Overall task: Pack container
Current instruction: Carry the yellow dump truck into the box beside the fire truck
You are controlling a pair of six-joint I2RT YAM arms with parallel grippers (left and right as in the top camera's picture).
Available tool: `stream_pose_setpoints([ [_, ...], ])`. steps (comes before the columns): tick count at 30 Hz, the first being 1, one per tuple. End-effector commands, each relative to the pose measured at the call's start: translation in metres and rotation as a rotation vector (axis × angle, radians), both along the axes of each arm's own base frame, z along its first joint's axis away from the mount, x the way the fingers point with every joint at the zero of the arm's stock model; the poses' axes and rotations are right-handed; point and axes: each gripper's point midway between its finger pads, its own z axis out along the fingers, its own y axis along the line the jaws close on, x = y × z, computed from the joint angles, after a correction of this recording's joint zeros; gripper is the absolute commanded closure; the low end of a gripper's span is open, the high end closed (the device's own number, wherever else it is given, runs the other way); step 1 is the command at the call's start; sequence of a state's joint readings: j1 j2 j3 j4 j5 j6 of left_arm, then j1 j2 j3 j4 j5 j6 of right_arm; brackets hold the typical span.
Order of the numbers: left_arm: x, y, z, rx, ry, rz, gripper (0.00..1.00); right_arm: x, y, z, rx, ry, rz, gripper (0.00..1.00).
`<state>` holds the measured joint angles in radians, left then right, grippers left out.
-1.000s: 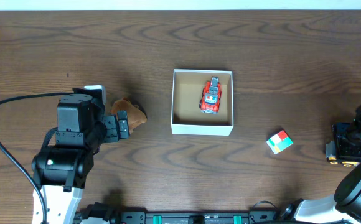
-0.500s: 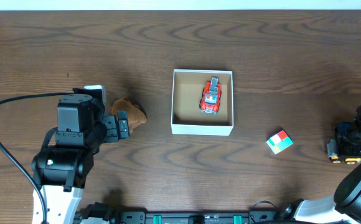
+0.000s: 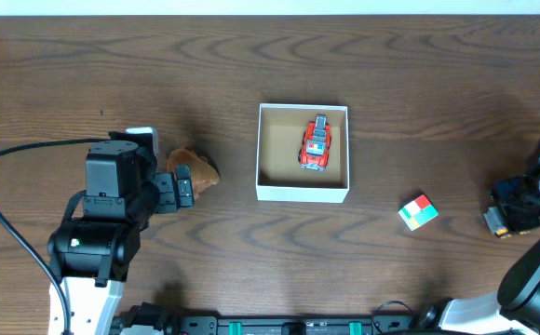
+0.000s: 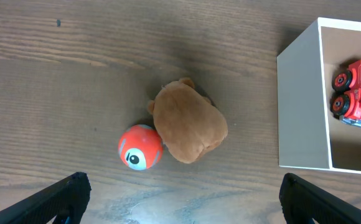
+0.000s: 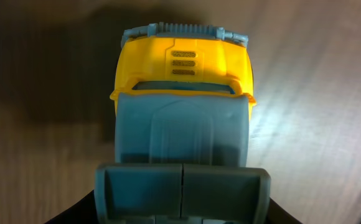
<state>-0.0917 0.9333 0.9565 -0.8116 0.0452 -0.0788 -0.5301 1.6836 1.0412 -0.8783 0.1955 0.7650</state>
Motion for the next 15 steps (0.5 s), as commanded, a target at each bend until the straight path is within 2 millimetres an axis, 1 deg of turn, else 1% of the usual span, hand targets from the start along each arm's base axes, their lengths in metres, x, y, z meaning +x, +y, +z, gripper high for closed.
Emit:
stream_pose_setpoints([
  [1,0.002,0.000,0.006,-0.007,-0.013,0.010,0.02,0.018,0.027,0.003,0.018,-0.012,0.195,0.99],
  [4,0.002,0.000,0.006,-0.007,-0.013,0.010,0.02,0.038,0.051,0.015,-0.006,-0.054,0.332,0.99],
  [7,0.002,0.000,0.006,-0.007,-0.013,0.010,0.02,0.060,0.083,0.037,-0.039,-0.118,0.492,0.99],
  [10,0.002,0.000,0.006,-0.007,-0.013,0.009,0.02,0.081,0.120,0.069,-0.080,-0.206,0.674,0.99],
  [13,0.002,0.000,0.006,-0.007,-0.013,0.010,0.02,0.100,0.166,0.110,-0.118,-0.328,0.849,0.99],
  [15,0.002,0.000,0.006,-0.007,-0.013,0.010,0.02,0.107,0.198,0.136,-0.129,-0.404,0.940,0.99],
])
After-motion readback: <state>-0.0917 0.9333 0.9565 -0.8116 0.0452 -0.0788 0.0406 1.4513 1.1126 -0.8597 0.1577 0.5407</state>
